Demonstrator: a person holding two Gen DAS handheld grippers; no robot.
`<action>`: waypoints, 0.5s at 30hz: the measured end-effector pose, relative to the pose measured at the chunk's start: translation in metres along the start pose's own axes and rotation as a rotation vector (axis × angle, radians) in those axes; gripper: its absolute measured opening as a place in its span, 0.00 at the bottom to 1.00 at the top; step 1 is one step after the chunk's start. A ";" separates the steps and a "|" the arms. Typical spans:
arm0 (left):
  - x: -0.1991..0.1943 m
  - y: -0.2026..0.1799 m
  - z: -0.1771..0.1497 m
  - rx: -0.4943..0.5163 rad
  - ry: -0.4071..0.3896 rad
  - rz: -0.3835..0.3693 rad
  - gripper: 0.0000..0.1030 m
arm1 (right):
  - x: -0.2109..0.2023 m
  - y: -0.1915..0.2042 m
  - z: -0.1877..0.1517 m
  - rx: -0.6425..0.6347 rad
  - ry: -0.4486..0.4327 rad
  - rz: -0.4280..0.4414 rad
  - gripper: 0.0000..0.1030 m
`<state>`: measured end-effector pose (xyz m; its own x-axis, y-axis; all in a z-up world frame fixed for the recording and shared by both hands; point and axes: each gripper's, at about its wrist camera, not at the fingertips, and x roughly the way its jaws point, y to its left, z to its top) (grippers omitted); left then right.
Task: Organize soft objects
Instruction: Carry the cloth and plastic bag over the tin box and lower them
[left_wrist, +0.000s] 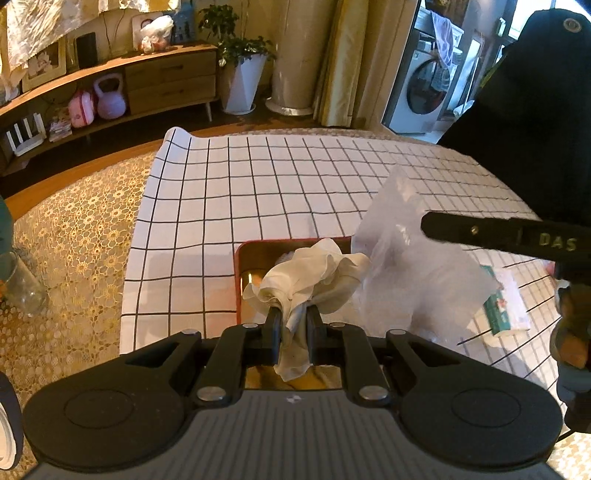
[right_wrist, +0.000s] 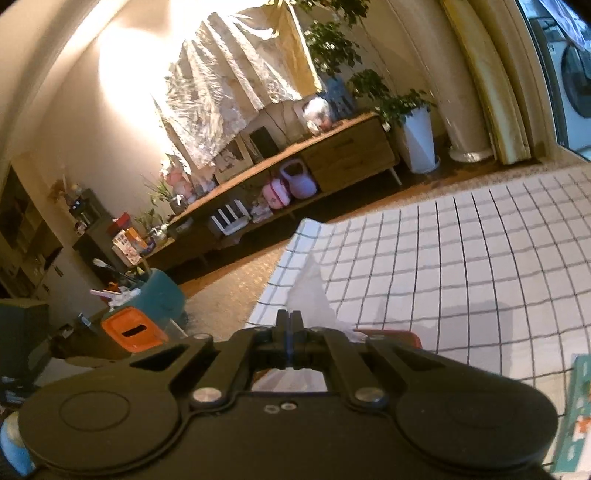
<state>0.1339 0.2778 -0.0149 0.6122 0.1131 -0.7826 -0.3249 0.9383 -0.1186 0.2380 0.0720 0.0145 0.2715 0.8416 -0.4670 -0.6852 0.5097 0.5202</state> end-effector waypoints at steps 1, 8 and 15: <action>0.002 0.000 -0.001 0.000 0.004 -0.001 0.13 | 0.004 -0.003 -0.003 0.009 0.010 -0.008 0.00; 0.020 -0.003 -0.009 0.014 0.015 0.000 0.13 | 0.025 -0.021 -0.025 0.063 0.080 -0.055 0.00; 0.032 -0.010 -0.018 0.047 -0.002 0.010 0.13 | 0.028 -0.023 -0.046 0.045 0.127 -0.078 0.00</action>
<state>0.1441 0.2665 -0.0495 0.6108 0.1236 -0.7821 -0.2972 0.9513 -0.0818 0.2301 0.0758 -0.0437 0.2333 0.7709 -0.5927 -0.6337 0.5829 0.5086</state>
